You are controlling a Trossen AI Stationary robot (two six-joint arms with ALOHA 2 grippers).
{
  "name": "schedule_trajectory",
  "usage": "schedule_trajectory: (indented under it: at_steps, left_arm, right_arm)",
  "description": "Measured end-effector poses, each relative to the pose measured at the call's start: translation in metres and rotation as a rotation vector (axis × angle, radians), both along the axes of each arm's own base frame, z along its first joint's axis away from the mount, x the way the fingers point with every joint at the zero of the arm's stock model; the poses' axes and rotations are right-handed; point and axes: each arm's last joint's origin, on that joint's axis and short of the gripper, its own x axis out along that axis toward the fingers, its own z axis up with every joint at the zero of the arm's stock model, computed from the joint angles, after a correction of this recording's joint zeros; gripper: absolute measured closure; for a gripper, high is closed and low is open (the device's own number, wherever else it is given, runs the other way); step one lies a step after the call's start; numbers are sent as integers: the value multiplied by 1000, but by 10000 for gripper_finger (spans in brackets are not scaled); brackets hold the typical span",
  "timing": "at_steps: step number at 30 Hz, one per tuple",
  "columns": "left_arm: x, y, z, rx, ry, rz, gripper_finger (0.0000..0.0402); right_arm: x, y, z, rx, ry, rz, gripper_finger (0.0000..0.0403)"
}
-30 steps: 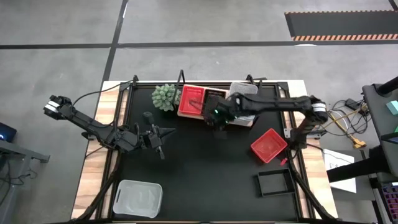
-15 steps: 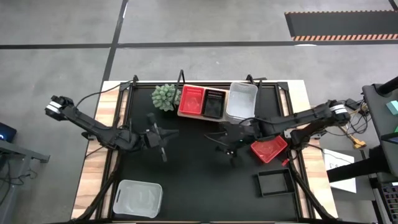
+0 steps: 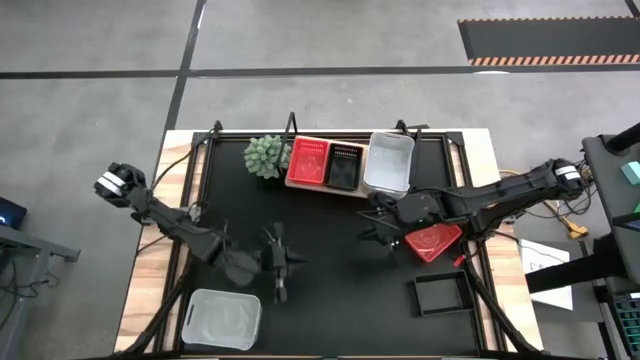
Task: Stack baskets on shelf by color
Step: Stack the white bin on top of the white bin on the shelf
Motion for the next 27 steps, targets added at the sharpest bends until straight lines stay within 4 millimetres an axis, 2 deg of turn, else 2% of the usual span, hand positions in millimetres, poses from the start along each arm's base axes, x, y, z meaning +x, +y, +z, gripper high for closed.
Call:
schedule_trajectory:
  at_steps: [4,8,10,13,19,27]
  left_arm:
    - [-7,-13,15,-177,238,49,396]
    - [-26,-23,26,-511,656,54,396]
    - [-37,-27,28,-626,865,79,396]
    - [-50,-30,20,-723,1123,136,396]
    - [-64,-29,-12,-832,1361,236,396]
    - [-76,-19,-47,-784,1439,326,396]
  right_arm:
    - [-7,-1,-1,-3,-5,3,394]
    - [-13,-3,-5,-8,-2,5,394]
    - [-14,-3,-7,-12,2,7,394]
    - [-14,-3,-9,-20,8,11,394]
    - [-13,-3,-10,-28,9,15,394]
    - [-13,-3,-10,-28,10,15,394]
